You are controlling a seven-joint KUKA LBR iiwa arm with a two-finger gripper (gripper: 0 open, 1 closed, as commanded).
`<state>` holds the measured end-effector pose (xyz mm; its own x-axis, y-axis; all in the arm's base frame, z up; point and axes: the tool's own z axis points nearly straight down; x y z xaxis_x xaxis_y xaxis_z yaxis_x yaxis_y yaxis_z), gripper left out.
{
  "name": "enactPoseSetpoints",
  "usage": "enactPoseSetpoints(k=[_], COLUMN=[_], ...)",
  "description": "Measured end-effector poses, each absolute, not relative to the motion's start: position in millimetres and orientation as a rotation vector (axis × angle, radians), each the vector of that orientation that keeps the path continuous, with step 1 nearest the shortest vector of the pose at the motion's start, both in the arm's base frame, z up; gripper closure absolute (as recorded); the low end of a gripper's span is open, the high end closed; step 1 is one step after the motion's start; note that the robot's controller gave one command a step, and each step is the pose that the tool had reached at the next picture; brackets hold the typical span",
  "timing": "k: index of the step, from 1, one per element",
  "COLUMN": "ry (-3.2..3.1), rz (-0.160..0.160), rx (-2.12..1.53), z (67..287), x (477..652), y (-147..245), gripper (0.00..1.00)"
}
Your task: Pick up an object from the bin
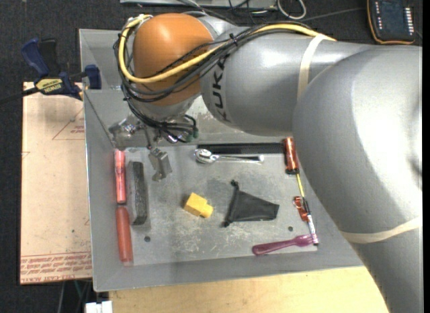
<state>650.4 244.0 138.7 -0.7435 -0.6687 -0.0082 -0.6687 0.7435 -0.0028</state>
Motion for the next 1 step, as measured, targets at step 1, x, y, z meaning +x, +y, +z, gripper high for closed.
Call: enactPoseSetpoints(k=[1], ry=[2.87], rz=[0.007], rx=[-1.266], z=[129.4], x=[649.2], y=[251.3], gripper=[0.0])
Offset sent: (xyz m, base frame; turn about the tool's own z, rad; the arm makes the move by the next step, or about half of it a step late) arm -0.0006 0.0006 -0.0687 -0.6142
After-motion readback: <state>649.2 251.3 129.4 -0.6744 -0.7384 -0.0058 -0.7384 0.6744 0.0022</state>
